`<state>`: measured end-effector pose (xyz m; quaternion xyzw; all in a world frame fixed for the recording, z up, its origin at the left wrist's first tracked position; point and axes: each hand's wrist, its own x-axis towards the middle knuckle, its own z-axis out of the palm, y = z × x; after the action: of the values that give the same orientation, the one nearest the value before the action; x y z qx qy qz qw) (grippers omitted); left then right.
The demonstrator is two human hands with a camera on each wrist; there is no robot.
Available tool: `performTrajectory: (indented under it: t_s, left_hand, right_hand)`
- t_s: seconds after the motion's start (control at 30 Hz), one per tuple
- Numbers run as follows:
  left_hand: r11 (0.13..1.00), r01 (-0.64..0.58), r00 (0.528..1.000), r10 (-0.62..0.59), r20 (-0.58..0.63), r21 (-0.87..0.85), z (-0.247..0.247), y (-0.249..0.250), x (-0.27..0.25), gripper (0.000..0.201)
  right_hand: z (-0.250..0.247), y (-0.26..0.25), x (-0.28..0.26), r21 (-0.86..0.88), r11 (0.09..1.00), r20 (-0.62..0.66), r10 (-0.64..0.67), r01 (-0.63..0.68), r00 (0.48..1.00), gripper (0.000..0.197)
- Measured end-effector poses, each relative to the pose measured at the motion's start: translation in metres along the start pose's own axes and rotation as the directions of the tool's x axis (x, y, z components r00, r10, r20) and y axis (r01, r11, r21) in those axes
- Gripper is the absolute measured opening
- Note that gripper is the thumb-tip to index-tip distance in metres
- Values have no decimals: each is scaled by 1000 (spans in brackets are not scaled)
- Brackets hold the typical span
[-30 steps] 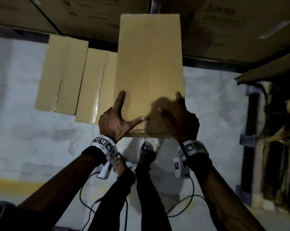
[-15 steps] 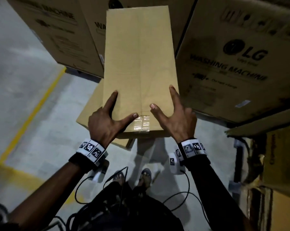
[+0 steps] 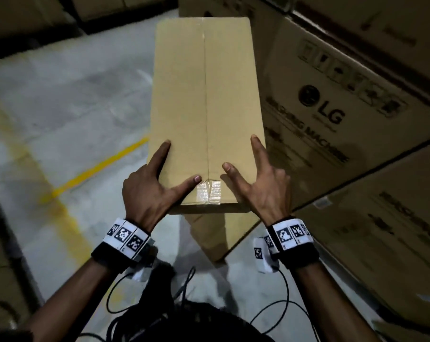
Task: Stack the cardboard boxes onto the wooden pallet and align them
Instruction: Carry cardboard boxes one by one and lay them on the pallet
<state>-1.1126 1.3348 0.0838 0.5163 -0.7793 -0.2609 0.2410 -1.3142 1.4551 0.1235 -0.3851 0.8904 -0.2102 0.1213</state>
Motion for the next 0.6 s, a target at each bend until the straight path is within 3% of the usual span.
performTrajectory:
  t_s: [0.33,0.6]
  left_hand:
    - [974,208,966,-191,-172,87,-133,-164,153,105]
    - [903,422,877,-382,-292,86,-206,-270,232,107]
  right_hand:
    - [120,-242,120,64,970,101,-240,235,965,99]
    - [206,-398,197,90,878,199,-479,470,855,97]
